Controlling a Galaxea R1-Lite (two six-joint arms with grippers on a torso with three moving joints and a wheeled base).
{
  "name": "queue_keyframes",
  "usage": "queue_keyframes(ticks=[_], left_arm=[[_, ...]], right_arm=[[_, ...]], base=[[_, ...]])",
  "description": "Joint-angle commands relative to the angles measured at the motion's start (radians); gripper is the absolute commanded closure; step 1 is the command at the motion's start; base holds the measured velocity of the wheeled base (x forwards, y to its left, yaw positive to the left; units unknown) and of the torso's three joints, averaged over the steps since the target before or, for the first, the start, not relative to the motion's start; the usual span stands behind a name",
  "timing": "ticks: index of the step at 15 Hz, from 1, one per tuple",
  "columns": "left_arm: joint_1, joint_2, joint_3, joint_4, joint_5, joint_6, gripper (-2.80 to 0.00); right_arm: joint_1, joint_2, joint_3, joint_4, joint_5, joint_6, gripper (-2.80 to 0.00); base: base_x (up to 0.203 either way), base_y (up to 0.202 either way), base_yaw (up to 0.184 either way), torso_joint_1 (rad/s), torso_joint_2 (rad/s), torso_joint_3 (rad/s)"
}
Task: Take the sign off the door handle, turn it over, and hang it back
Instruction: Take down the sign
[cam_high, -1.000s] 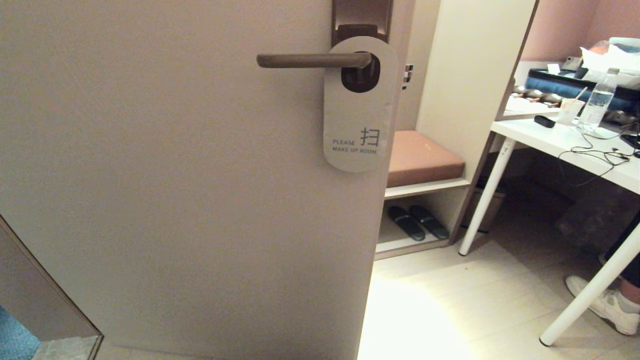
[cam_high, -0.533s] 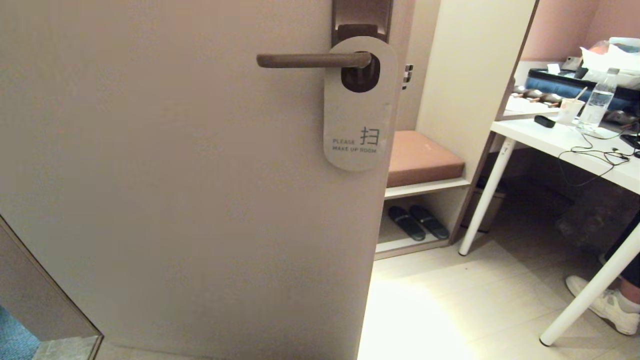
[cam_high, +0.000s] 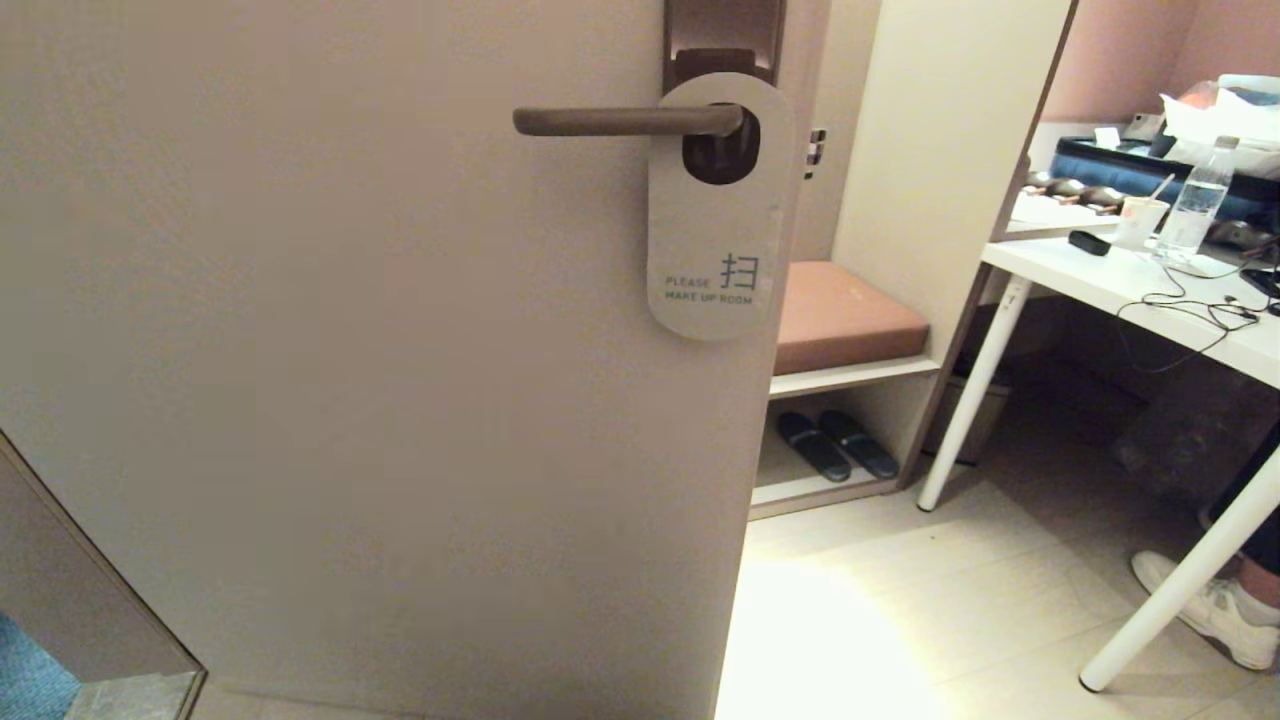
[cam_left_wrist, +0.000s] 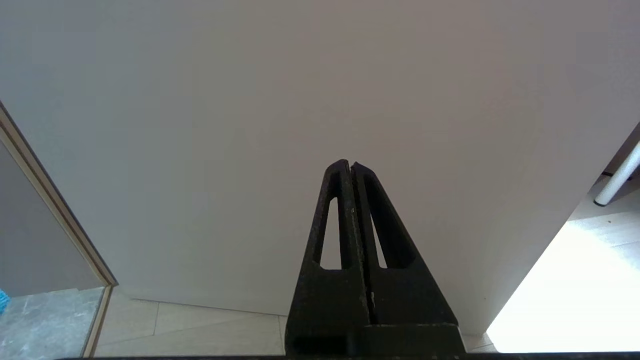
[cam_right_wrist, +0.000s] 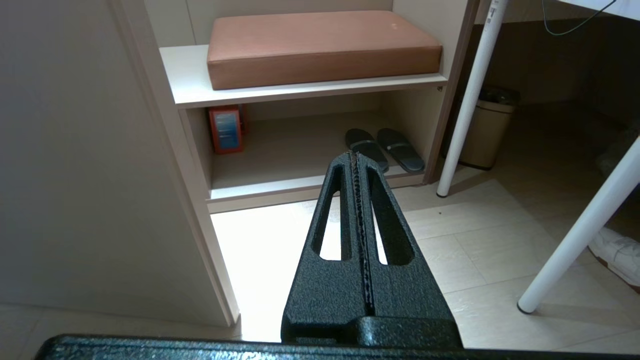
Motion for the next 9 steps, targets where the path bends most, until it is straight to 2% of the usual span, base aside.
queue_keyframes(ticks=[1, 9], left_arm=[[0.0, 0.002, 0.0, 0.0, 0.0, -0.001, 0.0], [0.0, 0.002, 0.0, 0.0, 0.0, -0.001, 0.0]], right_arm=[[0.0, 0.001, 0.0, 0.0, 0.002, -0.004, 0.0], [0.0, 0.001, -0.007, 0.003, 0.006, -0.03, 0.0]], base=[[0.0, 0.0, 0.0, 0.0, 0.0, 0.0], [0.0, 0.0, 0.0, 0.0, 0.0, 0.0]])
